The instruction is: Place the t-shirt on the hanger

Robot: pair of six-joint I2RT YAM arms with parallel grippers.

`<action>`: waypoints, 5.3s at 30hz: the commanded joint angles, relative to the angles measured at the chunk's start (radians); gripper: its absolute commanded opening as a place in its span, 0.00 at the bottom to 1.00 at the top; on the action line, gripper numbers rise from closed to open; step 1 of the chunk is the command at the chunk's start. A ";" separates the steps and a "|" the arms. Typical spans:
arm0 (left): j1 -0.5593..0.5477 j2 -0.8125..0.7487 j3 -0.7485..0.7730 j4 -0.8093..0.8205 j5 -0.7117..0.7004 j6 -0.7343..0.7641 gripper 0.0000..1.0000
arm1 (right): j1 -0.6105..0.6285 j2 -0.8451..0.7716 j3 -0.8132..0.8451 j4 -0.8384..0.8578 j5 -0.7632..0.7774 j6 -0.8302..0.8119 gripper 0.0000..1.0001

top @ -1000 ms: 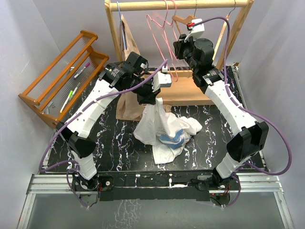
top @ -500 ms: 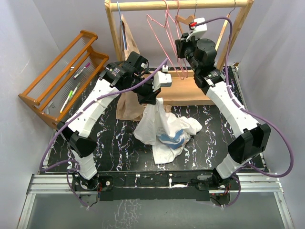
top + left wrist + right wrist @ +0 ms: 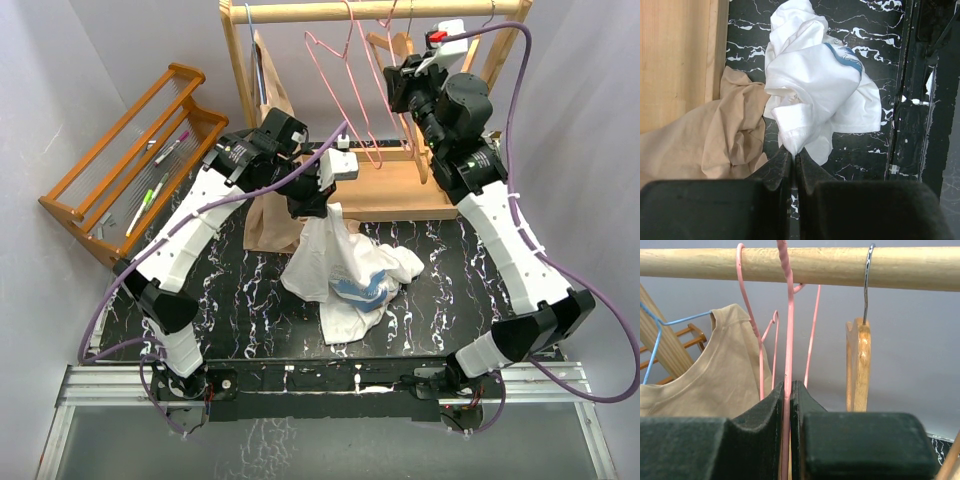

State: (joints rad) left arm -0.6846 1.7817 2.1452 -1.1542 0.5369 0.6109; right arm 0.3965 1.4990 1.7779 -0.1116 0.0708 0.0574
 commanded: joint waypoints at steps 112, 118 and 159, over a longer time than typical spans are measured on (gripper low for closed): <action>0.073 -0.651 -0.912 0.298 -0.175 0.165 0.00 | 0.002 -0.552 -0.181 -1.068 -0.807 -0.362 0.08; 0.074 -0.643 -0.902 0.304 -0.164 0.163 0.00 | 0.002 -0.562 -0.216 -1.044 -0.864 -0.351 0.08; 0.074 -0.527 -0.622 0.111 0.000 0.186 0.00 | 0.002 -0.626 -0.435 -0.750 -0.763 -0.378 0.08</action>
State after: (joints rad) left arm -0.6159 1.2633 1.4803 -0.9611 0.4835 0.7685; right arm 0.3973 0.8963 1.3312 -0.9562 -0.7677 -0.2939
